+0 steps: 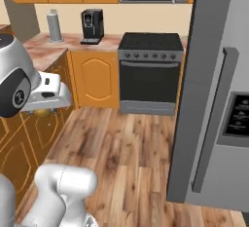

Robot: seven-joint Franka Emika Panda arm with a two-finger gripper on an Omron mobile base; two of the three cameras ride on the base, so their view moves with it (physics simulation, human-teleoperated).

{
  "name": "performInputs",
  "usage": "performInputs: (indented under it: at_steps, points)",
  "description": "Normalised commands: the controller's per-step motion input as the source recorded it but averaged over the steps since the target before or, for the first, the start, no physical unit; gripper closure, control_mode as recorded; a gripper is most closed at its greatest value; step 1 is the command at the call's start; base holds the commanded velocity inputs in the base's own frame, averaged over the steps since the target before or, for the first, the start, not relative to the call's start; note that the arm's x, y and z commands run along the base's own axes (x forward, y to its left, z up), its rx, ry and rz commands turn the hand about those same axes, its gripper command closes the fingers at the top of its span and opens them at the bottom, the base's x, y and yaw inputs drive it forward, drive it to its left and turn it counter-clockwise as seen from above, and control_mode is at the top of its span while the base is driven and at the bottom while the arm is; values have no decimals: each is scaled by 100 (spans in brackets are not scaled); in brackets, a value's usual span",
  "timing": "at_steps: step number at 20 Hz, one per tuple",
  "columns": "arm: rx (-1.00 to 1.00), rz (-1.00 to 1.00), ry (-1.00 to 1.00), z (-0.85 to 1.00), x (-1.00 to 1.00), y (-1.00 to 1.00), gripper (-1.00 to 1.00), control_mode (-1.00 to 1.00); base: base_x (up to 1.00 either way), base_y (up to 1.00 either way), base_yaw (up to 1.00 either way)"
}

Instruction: Pick up the apple and peach from the fridge and place one fruit on each plate on the dining counter.

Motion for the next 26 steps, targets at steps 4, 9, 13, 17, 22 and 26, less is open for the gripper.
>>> performInputs:
  at_steps: [4,9,13,17,22,26]
  points:
    - [0,0,0,0,0,0,100,100,-100,59,28]
    - [0,0,0,0,0,0,100,100,-100,58,27]
    - [0,0,0,0,0,0,100,100,-100,56,26]
    - [0,0,0,0,0,0,100,100,-100,63,26]
    - [0,0,0,0,0,0,100,100,-100,64,26]
    - [0,0,0,0,0,0,100,100,-100,62,26]
